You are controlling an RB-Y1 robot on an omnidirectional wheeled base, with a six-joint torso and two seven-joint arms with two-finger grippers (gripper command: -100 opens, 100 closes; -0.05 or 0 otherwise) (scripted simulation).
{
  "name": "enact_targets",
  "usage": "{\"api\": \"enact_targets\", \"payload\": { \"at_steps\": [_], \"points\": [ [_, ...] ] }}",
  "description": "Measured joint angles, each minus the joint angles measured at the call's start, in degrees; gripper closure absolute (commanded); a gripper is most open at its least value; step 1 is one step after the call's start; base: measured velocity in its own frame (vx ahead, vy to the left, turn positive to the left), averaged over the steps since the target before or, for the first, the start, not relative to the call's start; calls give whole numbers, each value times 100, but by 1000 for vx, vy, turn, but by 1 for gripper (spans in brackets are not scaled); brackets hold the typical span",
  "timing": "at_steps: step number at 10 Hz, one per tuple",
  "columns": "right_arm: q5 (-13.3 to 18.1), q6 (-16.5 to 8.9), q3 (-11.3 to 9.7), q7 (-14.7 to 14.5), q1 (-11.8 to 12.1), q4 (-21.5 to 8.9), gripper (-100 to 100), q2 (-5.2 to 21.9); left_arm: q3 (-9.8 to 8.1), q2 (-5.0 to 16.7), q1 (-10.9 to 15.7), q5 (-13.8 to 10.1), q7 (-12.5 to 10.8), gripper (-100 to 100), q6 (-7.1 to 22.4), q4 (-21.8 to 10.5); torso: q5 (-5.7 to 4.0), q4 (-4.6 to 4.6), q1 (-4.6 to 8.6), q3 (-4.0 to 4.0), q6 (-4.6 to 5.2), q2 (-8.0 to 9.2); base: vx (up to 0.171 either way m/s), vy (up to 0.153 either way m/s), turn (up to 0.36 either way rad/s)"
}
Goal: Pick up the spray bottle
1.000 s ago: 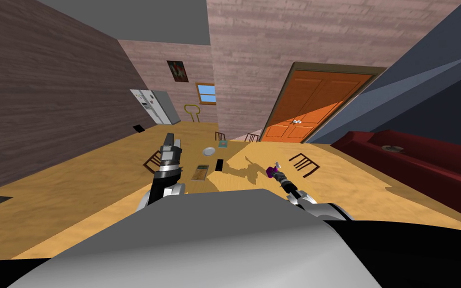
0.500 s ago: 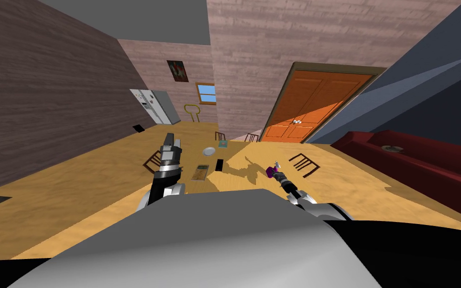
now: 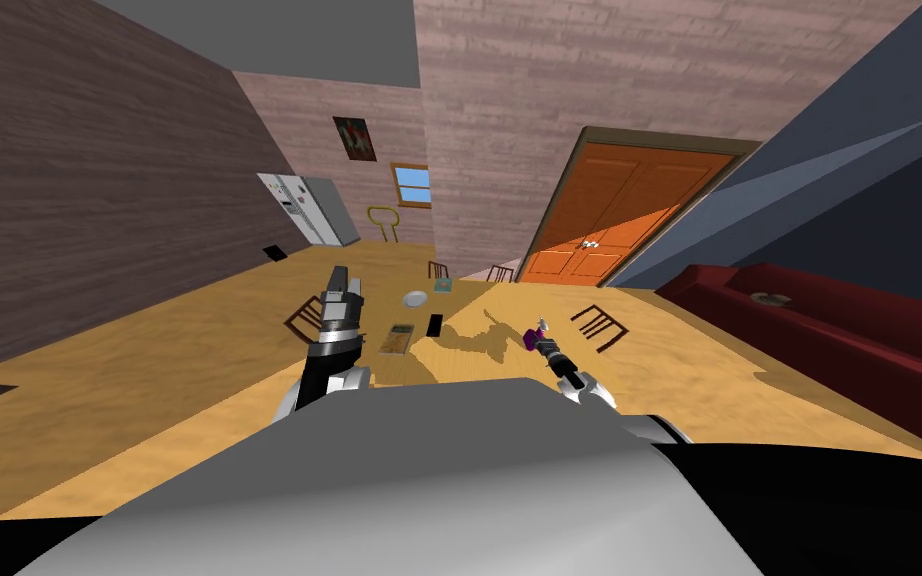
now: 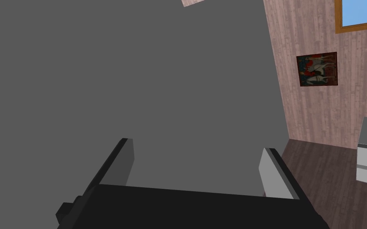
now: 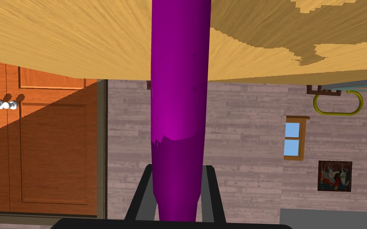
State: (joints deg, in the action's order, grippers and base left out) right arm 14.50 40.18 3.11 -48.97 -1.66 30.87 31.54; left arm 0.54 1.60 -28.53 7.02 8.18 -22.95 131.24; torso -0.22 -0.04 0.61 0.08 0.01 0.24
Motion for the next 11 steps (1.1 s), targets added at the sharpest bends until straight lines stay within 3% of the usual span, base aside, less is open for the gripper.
{"api": "enact_targets", "payload": {
  "at_steps": [1, 3, 5, 7, 8, 10, 11],
  "points": [
    [14, 87, -4, -55, -189, -200, 100, -9, 0, 0, -1, 0, 0, 0, 0, 0, 6, -1, -18, -10, -4, -20, 0, -4, 11],
    [17, 149, -2, -69, -301, -487, 100, -4, 1, -1, -1, 0, 0, 0, 0, 1, 4, -13, -34, -25, 2, -40, -27, -27, -10],
    [56, -258, 44, -156, -215, -1, 100, -213, 0, 0, 0, 0, 0, 0, 0, 0, -14, -18, -2, -17, 4, -17, -70, -60, 17],
    [69, -232, 47, -210, -378, -247, 100, -239, 1, -1, -1, 0, 0, 0, 0, 0, -15, -28, -7, -34, 12, -43, -42, -42, -20],
    [94, -228, 85, -308, -611, -485, 100, -344, 0, 0, 0, 0, 0, 0, 0, 0, -25, -28, 12, -33, 2, -37, -89, -89, 29],
    [117, -507, 104, -380, -516, -141, 100, -470, 0, 0, -1, 0, 0, 0, 0, 0, -32, -37, 15, -40, 9, -45, -55, -58, -11],
    [147, -656, 135, -449, -605, -41, 100, -600, 0, 0, 0, 0, 0, 0, 0, 0, -35, -35, 21, -38, 1, -41, -73, -80, 23]
  ]
}}
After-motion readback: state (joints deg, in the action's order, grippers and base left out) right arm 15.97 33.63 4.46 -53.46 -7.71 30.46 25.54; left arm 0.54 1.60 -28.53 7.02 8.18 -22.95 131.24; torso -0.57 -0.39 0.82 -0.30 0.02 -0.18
